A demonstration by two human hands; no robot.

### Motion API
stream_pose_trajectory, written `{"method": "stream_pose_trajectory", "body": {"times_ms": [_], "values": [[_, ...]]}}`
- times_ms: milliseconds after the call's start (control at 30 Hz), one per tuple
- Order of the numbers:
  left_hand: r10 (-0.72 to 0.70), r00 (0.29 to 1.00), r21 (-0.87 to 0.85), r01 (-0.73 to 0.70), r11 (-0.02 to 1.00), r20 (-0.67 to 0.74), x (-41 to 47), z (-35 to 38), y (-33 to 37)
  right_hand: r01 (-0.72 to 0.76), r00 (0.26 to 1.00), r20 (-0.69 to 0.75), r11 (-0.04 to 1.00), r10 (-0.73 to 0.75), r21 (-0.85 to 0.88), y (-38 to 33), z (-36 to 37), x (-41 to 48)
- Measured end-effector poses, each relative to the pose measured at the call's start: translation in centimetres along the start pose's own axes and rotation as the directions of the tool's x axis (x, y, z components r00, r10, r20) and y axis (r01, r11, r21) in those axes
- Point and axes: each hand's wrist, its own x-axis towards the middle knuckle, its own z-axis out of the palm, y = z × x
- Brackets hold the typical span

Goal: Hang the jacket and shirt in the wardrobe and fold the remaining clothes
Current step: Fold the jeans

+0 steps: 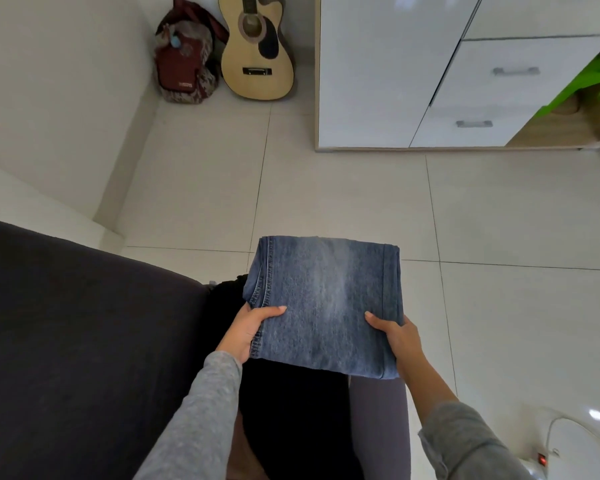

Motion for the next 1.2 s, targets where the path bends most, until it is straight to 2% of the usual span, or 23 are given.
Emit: {"method": "stream_pose_trajectory", "body": {"times_ms": [167,333,467,567,667,833,933,1067,1200], "values": [[0.103,0.993,-0.014,-0.102,0.995,0.049,-4.8,0.4,2.9,0.147,0.989,0.021,0.987,-0.149,0.064,-3.7,-0.8,-5.1],[0.227,0.969,-0.049,-0.224,0.973,0.094,-12.2,0.8,6.8,0.340,0.936,0.035,0.925,-0.350,0.168,-8.4,-2.3,-13.0],[0.398,0.897,-0.046,-0.397,0.917,0.194,-19.9,2.1,10.2,0.434,0.882,0.081,0.868,-0.464,0.241,-12.8,-4.4,-19.8],[0.496,0.833,-0.057,-0.498,0.865,0.247,-25.5,3.2,13.0,0.450,0.839,0.155,0.824,-0.522,0.344,-16.4,-6.5,-24.7],[0.550,0.772,-0.095,-0.551,0.829,0.319,-30.6,4.5,15.6,0.470,0.798,0.170,0.774,-0.578,0.424,-20.1,-8.9,-28.9],[0.649,0.623,-0.247,-0.610,0.753,0.438,-37.0,7.7,18.5,0.671,0.699,0.041,0.676,-0.714,0.304,-24.7,-13.3,-34.1],[0.686,0.551,-0.289,-0.639,0.713,0.474,-38.7,10.3,18.8,0.732,0.654,-0.054,0.614,-0.754,0.297,-25.5,-16.0,-35.5],[0.645,0.547,-0.297,-0.593,0.748,0.533,-39.7,14.7,18.8,0.789,0.600,-0.199,0.532,-0.775,0.306,-25.6,-20.5,-35.3],[0.530,0.551,-0.261,-0.494,0.830,0.645,-39.8,20.4,19.1,0.825,0.563,-0.329,0.494,-0.758,0.273,-27.1,-26.3,-34.2]]}}
